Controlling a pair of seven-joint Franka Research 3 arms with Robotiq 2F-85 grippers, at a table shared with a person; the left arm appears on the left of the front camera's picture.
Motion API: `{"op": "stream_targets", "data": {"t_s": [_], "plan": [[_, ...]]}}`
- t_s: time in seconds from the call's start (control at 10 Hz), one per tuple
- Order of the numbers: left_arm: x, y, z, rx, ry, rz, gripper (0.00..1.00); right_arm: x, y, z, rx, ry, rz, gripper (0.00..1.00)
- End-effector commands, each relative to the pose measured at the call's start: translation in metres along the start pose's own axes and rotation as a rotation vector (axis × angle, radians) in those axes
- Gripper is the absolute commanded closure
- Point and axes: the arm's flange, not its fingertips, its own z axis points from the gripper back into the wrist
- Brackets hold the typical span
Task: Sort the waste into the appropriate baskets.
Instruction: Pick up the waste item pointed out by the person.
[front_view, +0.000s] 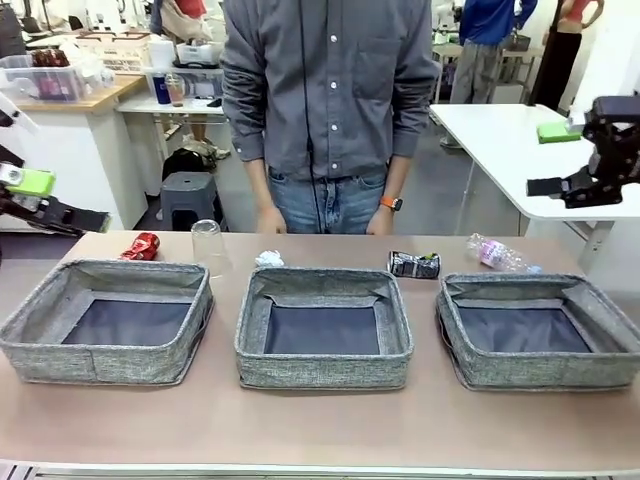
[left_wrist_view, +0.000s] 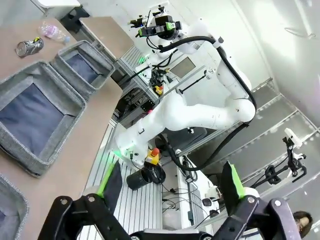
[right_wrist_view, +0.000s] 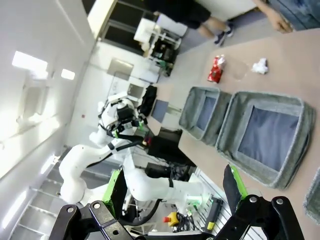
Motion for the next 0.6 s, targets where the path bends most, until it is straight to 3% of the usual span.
{"op": "stream_targets", "data": {"t_s": [0.0, 0.5], "plan": [[-0.0022, 0.0009, -0.0003, -0.017, 0.003, -0.027, 0.0, 0.0028, -0.0002, -0.0022, 0.028, -0.017, 0.021, 0.0], [-0.0022, 0.0009, -0.0003, -0.017, 0.003, -0.027, 0.0, 0.0028, -0.0002, -0.0022, 0.028, -0.017, 0.021, 0.0]]}}
